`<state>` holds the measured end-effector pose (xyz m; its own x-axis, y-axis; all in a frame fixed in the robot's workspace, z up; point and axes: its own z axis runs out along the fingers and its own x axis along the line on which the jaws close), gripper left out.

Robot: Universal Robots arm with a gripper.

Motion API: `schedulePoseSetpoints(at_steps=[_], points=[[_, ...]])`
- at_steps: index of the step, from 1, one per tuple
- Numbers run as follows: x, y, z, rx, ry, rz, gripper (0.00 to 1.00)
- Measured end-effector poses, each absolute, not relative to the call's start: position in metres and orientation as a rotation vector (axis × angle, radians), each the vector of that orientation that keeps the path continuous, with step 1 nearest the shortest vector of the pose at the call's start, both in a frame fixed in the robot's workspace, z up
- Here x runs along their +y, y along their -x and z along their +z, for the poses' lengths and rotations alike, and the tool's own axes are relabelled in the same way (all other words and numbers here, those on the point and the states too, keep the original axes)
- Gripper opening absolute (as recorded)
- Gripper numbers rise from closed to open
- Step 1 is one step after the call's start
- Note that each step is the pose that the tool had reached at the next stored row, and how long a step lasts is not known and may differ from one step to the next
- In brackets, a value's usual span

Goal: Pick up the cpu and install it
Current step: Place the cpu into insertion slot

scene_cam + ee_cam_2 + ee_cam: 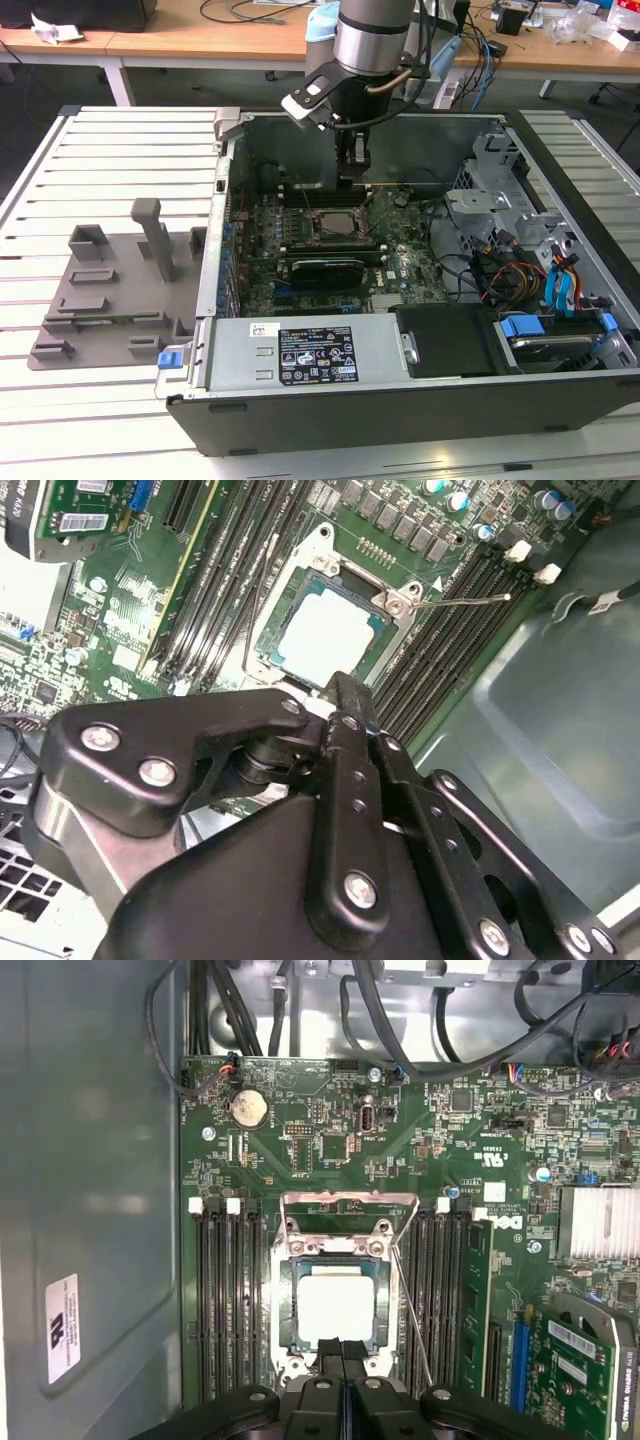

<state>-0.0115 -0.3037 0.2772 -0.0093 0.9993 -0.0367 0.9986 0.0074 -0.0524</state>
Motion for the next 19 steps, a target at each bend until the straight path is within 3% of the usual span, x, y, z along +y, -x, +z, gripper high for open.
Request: schedulePoseSetpoints(at_steps=[19], points=[[-0.303, 0.011, 0.305, -2.222, 2.203, 0.099, 0.11]])
